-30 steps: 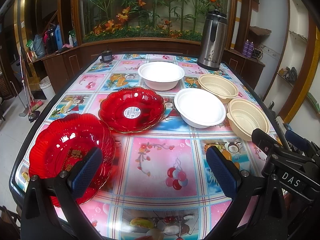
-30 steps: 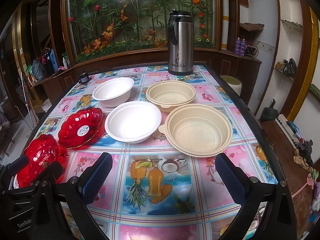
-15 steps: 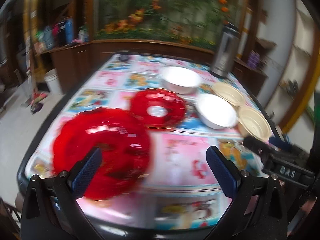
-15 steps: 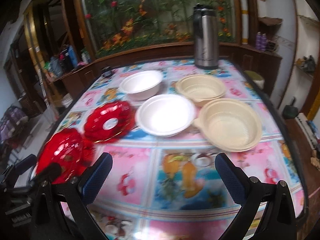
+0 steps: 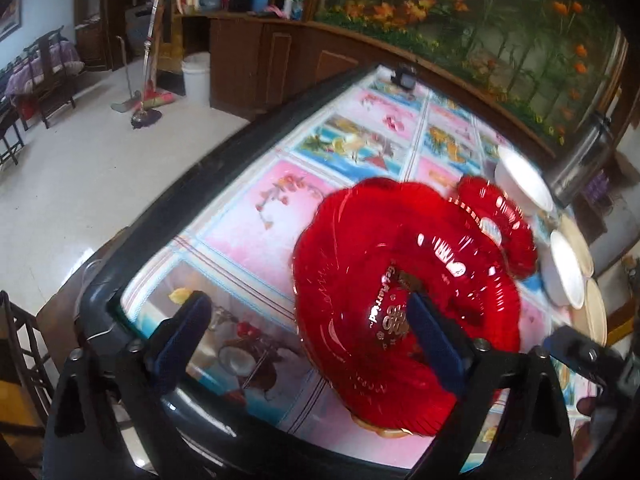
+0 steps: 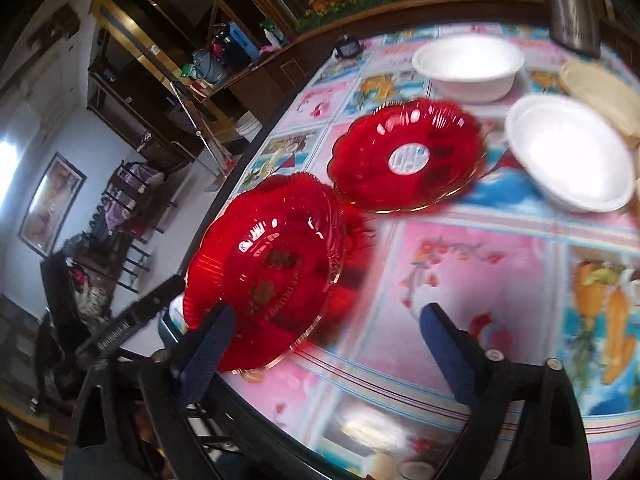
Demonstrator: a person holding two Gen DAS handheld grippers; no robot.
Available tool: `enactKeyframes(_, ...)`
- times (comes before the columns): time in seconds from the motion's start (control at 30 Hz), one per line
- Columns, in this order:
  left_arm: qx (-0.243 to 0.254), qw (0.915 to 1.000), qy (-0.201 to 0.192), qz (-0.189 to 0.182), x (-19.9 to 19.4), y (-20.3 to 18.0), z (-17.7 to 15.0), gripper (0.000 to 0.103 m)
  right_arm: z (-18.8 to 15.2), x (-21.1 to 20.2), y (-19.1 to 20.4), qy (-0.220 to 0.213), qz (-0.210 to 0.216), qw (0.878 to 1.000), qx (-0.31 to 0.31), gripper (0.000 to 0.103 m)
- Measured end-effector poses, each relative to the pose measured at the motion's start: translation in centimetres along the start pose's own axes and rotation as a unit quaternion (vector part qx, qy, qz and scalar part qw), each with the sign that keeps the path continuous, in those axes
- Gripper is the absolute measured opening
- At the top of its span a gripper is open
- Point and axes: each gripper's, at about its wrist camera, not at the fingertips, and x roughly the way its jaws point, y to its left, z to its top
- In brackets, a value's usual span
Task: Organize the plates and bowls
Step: 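Grasp the large red scalloped plate rim with the left tool and lift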
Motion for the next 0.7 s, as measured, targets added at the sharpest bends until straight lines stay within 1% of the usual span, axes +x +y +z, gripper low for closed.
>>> enactKeyframes(0.03, 0.003, 1.0000, 0.007, -0.001, 0.6, -0.2, 0.0, 0.093, 0.3, 0.8, -0.4, 0.010, 0.002, 1.000, 0.013, 0.085)
enactKeyframes(0.1, 0.005, 0.9997, 0.023, -0.005, 1.6, -0.2, 0.0, 0.083, 0.8, 2.5, -0.8, 0.028, -0.004, 0.999, 0.032, 0.076)
enactKeyframes(0.13, 0.004, 0.9996, 0.028, -0.008, 2.0, 0.0, -0.1, 0.081, 0.8, 2.9, -1.1, 0.037, -0.002, 0.999, 0.039, 0.070)
enactKeyframes(0.17, 0.002, 0.9994, 0.034, -0.006, 2.6, 0.0, -0.2, 0.077, 0.9, 3.6, -1.3, 0.044, -0.001, 0.998, 0.046, 0.066)
enactKeyframes(0.2, 0.000, 0.9993, 0.037, -0.006, 2.6, 0.2, -0.4, 0.062, 0.9, 4.2, -1.2, 0.049, 0.003, 0.998, 0.050, 0.064)
enactKeyframes(0.23, -0.003, 0.9990, 0.045, -0.007, 3.1, 0.2, -0.5, 0.053, 1.1, 4.8, -1.4, 0.051, 0.000, 0.997, 0.049, 0.059)
enactKeyframes(0.27, -0.004, 0.9986, 0.052, -0.008, 3.3, 0.4, -0.6, 0.034, 1.1, 5.2, -1.4, 0.055, -0.005, 0.997, 0.049, 0.051)
enactKeyframes(0.3, -0.005, 0.9980, 0.063, -0.009, 3.7, 0.5, -0.7, 0.018, 1.2, 5.7, -1.3, 0.060, -0.010, 0.997, 0.050, 0.046)
enactKeyframes(0.33, -0.005, 0.9981, 0.060, -0.015, 3.8, 0.5, -0.8, 0.017, 1.2, 6.0, -1.3, 0.065, -0.014, 0.997, 0.048, 0.034)
enactKeyframes(0.37, -0.004, 0.9982, 0.058, -0.015, 3.7, 0.5, -0.8, 0.017, 1.2, 6.6, -1.2, 0.071, -0.020, 0.996, 0.046, 0.017)
enactKeyframes(0.4, -0.003, 0.9982, 0.058, -0.015, 3.6, 0.5, -0.9, 0.016, 1.1, 6.9, -1.2, 0.074, -0.022, 0.996, 0.045, 0.016)
enactKeyframes(0.43, -0.004, 0.9982, 0.058, -0.015, 3.6, 0.5, -0.8, 0.016, 1.1, 6.9, -0.9, 0.073, -0.017, 0.996, 0.042, 0.012)
enactKeyframes(0.5, -0.008, 0.9987, 0.049, -0.012, 2.9, 1.0, -0.7, 0.016, 1.2, 6.9, 0.0, 0.065, -0.034, 0.997, 0.025, 0.011)
enactKeyframes(0.7, -0.026, 0.9996, 0.003, -0.009, 0.1, 2.4, 0.8, 0.016, 1.9, 6.2, 2.4, 0.040, -0.012, 0.999, -0.005, 0.011)
